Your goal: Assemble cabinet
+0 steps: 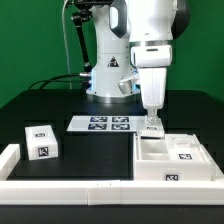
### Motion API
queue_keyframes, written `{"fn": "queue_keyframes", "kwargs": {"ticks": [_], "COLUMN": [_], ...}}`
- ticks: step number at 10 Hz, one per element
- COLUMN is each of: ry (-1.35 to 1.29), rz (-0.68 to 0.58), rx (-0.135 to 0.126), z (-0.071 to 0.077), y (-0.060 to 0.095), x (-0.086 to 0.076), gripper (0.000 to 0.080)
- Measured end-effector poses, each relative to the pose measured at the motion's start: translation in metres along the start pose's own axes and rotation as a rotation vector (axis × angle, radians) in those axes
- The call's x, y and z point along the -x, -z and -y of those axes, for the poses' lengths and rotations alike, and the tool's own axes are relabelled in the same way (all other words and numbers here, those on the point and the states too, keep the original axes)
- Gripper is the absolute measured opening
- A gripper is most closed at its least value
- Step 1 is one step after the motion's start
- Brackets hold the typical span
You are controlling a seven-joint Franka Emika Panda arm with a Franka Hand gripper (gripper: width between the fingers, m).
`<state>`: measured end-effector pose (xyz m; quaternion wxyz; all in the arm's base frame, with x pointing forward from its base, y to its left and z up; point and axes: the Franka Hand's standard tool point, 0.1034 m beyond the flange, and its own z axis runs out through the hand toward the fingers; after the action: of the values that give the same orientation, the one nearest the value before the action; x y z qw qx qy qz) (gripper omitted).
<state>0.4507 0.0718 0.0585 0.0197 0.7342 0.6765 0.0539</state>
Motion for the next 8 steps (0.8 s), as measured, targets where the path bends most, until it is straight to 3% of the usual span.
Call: {"fn": "queue_keyframes", "kwargs": {"ticks": [8], "ry": [-0.006], "rz": [0.009], "rx": [-0.015], "z": [-0.0083], "y": [-0.0009], "x": [0.0011], "gripper": [0.0068]}}
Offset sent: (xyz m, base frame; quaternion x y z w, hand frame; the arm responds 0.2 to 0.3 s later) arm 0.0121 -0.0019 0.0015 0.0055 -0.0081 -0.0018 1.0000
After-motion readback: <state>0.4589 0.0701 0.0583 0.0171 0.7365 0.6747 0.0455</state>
